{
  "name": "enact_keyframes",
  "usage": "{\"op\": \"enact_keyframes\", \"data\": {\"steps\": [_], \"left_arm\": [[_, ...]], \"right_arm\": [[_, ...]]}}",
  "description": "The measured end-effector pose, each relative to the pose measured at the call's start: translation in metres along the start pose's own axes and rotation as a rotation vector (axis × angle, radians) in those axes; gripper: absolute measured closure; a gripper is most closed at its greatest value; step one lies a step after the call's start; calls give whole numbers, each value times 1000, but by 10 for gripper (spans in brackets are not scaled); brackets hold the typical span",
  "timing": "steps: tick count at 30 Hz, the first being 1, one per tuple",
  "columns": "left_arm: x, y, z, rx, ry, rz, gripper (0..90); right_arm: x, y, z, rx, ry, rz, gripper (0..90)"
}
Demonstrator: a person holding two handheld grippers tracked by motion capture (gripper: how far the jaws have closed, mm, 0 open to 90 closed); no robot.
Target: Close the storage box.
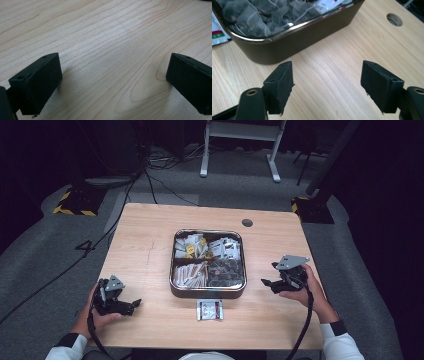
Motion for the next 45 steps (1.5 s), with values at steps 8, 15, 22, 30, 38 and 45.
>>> {"op": "enact_keyframes", "data": {"steps": [8, 15, 22, 30, 38, 45], "left_arm": [[0, 0, 0, 3, 1, 2, 5], [0, 0, 0, 3, 1, 2, 5], [0, 0, 0, 3, 0, 2, 5], [0, 0, 0, 3, 2, -1, 5], [0, 0, 0, 3, 1, 0, 5], [0, 0, 0, 0, 1, -2, 5]], "right_arm": [[0, -21, 2, -29, -6, 25, 266], [-2, -38, 5, -60, -4, 45, 264], [-2, -55, 9, -86, -20, 62, 261], [0, -78, 13, -141, -26, 53, 247], [3, -98, 18, -214, -18, 10, 236], [6, -112, 24, -283, -6, -23, 226]]}}
Point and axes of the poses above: each handheld gripper's, and its own axes: x roughly backward along the jaws, y roughly out of its top, z roughly to its left, the point moved 1 cm from there along -x, roughly forward along the jaws, and after that the axes turned 11 degrees about x, right-handed, at the moved point
